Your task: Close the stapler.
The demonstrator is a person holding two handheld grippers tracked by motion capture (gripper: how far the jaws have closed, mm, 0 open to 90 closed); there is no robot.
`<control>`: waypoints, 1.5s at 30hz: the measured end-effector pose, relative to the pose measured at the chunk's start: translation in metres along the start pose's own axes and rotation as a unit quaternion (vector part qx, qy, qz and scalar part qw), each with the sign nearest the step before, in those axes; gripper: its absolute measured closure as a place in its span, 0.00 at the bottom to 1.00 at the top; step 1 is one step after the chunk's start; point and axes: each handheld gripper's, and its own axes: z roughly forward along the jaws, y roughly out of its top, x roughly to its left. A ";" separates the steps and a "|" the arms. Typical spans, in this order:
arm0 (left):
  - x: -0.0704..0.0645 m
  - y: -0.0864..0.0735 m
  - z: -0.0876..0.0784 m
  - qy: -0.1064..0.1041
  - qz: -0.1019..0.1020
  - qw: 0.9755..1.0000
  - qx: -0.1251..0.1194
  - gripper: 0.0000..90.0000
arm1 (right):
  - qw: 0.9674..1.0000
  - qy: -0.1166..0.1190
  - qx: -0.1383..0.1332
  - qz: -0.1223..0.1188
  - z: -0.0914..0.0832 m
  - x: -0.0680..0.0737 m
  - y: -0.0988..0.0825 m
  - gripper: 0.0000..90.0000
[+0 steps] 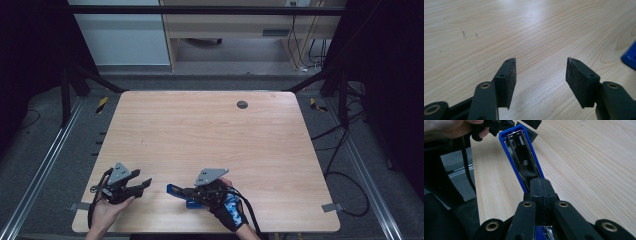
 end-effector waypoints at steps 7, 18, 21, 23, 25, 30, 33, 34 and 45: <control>0.000 0.000 0.000 0.001 -0.002 1.000 0.002 0.46 | 1.000 -0.002 -0.003 0.003 -0.006 -0.002 -0.001 1.00; 0.000 0.000 0.000 -0.001 0.000 1.000 0.002 0.46 | 1.000 -0.011 -0.007 0.009 -0.019 -0.006 -0.005 0.99; 0.000 0.000 0.000 -0.002 0.000 1.000 0.002 0.46 | 1.000 -0.014 -0.007 0.013 -0.024 -0.008 -0.007 0.99; 0.000 0.000 0.000 -0.001 0.000 1.000 0.002 0.46 | 1.000 -0.015 -0.008 0.015 -0.028 -0.010 -0.010 1.00; 0.000 0.000 0.000 -0.001 0.000 1.000 0.002 0.46 | 1.000 -0.012 -0.008 0.017 -0.029 -0.011 -0.011 1.00; -0.001 0.000 -0.001 -0.002 0.002 1.000 0.000 0.46 | 1.000 -0.014 -0.004 0.016 -0.029 -0.010 -0.011 1.00; -0.001 0.001 -0.001 -0.001 0.000 1.000 -0.003 0.46 | 1.000 -0.011 -0.006 0.019 -0.030 -0.011 -0.013 1.00; -0.001 0.001 -0.001 -0.001 0.002 1.000 -0.003 0.46 | 1.000 -0.011 -0.009 0.020 -0.032 -0.011 -0.013 1.00; 0.001 0.001 -0.002 -0.001 -0.006 1.000 -0.010 0.46 | 0.999 -0.025 -0.030 0.032 -0.055 -0.018 -0.018 1.00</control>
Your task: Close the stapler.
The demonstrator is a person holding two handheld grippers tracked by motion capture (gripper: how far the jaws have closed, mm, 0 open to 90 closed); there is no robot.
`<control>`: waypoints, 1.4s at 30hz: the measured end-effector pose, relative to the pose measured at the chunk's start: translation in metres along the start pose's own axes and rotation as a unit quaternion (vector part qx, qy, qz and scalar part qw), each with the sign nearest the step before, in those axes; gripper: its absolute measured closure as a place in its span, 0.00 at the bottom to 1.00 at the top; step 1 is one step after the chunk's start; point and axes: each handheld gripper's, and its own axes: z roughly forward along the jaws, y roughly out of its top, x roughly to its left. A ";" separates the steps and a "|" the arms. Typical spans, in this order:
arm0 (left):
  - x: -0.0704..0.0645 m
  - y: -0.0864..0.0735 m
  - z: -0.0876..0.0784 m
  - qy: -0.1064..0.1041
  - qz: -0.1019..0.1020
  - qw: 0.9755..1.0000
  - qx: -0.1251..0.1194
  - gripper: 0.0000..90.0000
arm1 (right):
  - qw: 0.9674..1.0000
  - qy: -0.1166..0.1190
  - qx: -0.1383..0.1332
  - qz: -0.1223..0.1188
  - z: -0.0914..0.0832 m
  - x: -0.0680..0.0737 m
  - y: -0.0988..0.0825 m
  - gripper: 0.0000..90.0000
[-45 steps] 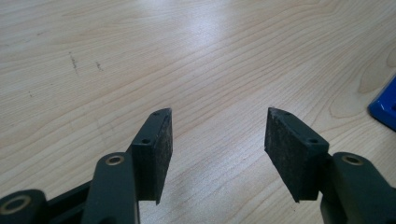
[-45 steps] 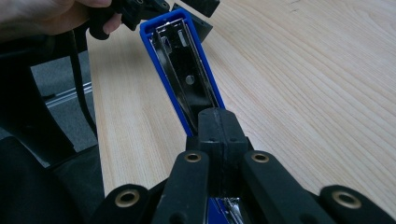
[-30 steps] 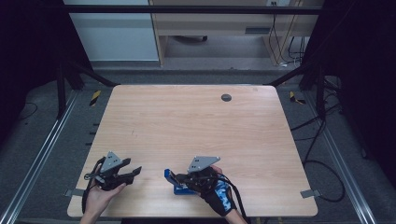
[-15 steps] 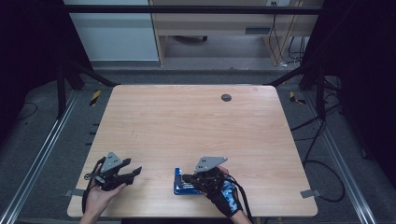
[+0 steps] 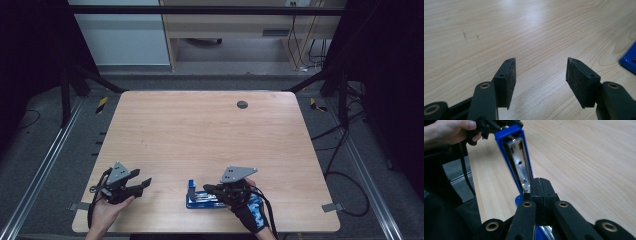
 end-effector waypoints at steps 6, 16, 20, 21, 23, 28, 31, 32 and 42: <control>0.001 0.000 0.000 0.002 -0.005 1.000 -0.001 0.46 | 1.000 -0.002 -0.020 0.004 -0.008 -0.004 0.008 1.00; 0.000 -0.001 0.001 0.003 -0.007 1.000 0.000 0.46 | 0.998 -0.010 -0.061 -0.013 -0.022 -0.001 0.037 1.00; 0.000 -0.001 0.002 0.002 -0.007 1.000 0.002 0.46 | 0.997 -0.006 -0.075 -0.017 -0.023 0.003 0.048 1.00; 0.000 -0.001 0.002 0.002 -0.006 1.000 0.003 0.46 | 0.997 -0.003 -0.077 -0.017 -0.022 0.005 0.052 1.00; 0.001 -0.001 0.002 0.002 -0.006 1.000 0.003 0.46 | 0.997 0.004 -0.077 -0.020 -0.018 0.008 0.057 1.00; 0.001 -0.001 0.001 0.004 -0.006 1.000 0.003 0.46 | 0.997 0.019 -0.063 -0.030 -0.003 0.019 0.063 1.00; 0.001 -0.001 0.001 0.004 -0.008 1.000 0.004 0.46 | 0.998 0.027 -0.052 -0.033 0.006 0.024 0.064 1.00; 0.001 -0.001 0.001 0.004 -0.007 1.000 0.003 0.46 | 0.998 0.029 -0.049 -0.035 0.008 0.025 0.064 1.00; 0.002 -0.001 0.000 0.005 -0.008 1.000 0.003 0.45 | 0.999 0.021 -0.021 -0.041 0.015 0.027 0.057 1.00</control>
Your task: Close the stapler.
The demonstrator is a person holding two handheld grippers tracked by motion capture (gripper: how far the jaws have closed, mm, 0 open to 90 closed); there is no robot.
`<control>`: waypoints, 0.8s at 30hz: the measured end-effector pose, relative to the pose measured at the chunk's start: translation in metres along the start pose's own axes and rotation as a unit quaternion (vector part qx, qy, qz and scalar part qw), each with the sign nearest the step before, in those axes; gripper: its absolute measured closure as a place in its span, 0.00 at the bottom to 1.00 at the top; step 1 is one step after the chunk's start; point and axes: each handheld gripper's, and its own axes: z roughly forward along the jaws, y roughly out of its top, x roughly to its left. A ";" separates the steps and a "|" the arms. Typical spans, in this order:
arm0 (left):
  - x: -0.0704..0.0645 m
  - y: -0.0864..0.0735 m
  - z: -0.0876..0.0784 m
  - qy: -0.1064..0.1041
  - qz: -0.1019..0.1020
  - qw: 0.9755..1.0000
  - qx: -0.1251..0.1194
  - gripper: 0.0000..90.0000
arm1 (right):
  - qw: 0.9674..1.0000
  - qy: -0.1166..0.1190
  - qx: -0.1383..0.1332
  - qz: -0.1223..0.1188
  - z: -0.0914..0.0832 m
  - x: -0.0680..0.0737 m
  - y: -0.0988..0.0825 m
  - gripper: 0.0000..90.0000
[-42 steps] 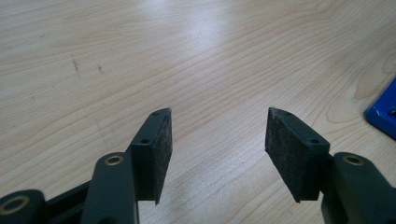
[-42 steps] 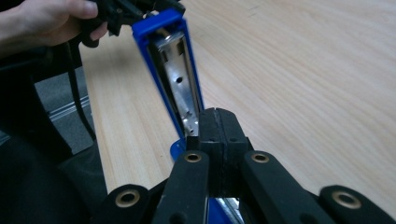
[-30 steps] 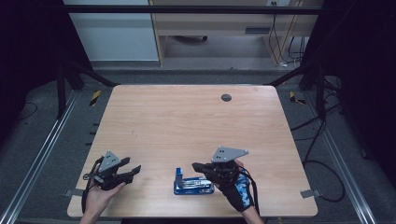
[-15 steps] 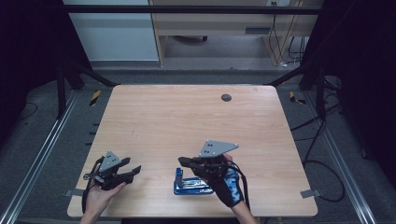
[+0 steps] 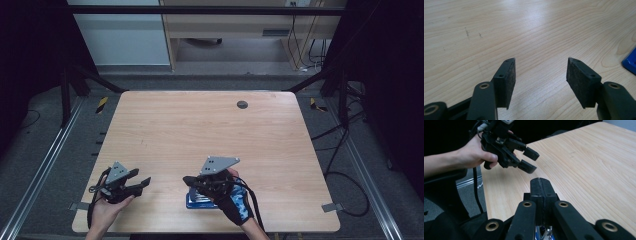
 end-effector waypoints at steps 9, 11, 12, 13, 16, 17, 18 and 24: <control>-0.001 0.000 0.001 -0.001 0.001 1.000 0.002 0.45 | 0.999 -0.020 0.019 0.020 -0.018 -0.012 -0.026 1.00; -0.002 0.000 0.002 -0.002 0.001 1.000 0.001 0.45 | 0.999 -0.026 0.023 0.025 -0.022 -0.015 -0.033 1.00; -0.002 0.000 0.002 -0.002 0.001 1.000 0.002 0.45 | 0.999 -0.028 0.024 0.027 -0.024 -0.017 -0.036 1.00; -0.002 0.000 0.002 -0.002 0.001 1.000 0.002 0.45 | 0.999 -0.030 0.025 0.030 -0.025 -0.018 -0.038 1.00; -0.001 0.000 0.001 -0.001 0.000 1.000 0.001 0.45 | 0.998 -0.037 0.027 0.036 -0.029 -0.023 -0.044 1.00; -0.001 0.000 0.001 -0.001 0.001 1.000 0.002 0.45 | 0.998 -0.038 0.027 0.039 -0.030 -0.024 -0.045 1.00; -0.001 0.000 0.001 -0.001 0.000 1.000 0.001 0.45 | 0.998 -0.039 0.027 0.041 -0.031 -0.025 -0.046 1.00; -0.001 0.000 0.001 -0.002 0.000 1.000 0.001 0.45 | 0.998 -0.040 0.033 0.043 -0.033 -0.027 -0.054 1.00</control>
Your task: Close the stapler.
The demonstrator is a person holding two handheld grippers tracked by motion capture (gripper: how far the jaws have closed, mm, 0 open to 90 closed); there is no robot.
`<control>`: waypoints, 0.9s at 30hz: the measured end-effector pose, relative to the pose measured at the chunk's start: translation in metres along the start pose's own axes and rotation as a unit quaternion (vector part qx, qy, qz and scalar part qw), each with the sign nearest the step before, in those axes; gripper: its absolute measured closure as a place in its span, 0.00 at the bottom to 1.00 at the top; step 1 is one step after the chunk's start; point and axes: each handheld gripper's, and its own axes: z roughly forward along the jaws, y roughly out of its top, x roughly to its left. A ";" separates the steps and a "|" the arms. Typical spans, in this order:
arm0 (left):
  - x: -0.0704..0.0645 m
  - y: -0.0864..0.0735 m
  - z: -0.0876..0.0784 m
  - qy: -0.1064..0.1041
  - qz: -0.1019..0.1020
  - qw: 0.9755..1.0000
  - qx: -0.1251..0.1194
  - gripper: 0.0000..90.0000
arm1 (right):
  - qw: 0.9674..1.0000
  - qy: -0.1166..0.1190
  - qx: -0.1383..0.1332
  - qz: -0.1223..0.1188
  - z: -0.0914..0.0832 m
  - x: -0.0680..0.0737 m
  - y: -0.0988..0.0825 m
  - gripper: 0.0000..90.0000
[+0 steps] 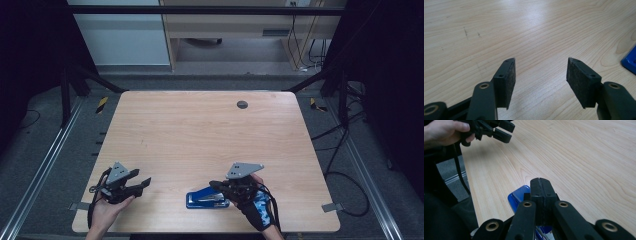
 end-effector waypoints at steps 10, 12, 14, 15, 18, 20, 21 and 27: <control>-0.001 0.000 0.000 -0.002 0.001 1.000 0.001 0.45 | 1.000 -0.003 0.011 0.008 -0.001 -0.004 -0.009 1.00; -0.001 0.000 0.000 -0.003 0.003 1.000 0.000 0.45 | 1.000 -0.007 0.015 0.007 -0.001 -0.004 -0.012 1.00; -0.001 0.000 0.000 -0.002 0.002 1.000 0.000 0.45 | 1.000 -0.014 0.020 0.007 -0.002 -0.004 -0.014 1.00; -0.001 0.000 0.000 -0.003 0.003 1.000 0.001 0.45 | 1.000 -0.018 0.022 0.008 -0.002 -0.004 -0.016 1.00; -0.001 0.000 0.000 -0.003 0.002 1.000 0.000 0.45 | 0.999 -0.020 0.028 0.013 -0.003 -0.007 -0.020 1.00; -0.001 0.000 0.000 -0.003 0.003 1.000 0.001 0.45 | 0.999 -0.023 0.034 0.011 -0.004 -0.008 -0.023 1.00; -0.001 0.000 0.000 -0.003 0.003 1.000 0.001 0.45 | 0.999 -0.025 0.034 0.013 -0.004 -0.008 -0.025 1.00; -0.002 0.000 0.001 -0.004 0.005 1.000 0.002 0.45 | 0.999 -0.025 0.032 0.020 -0.007 -0.011 -0.027 1.00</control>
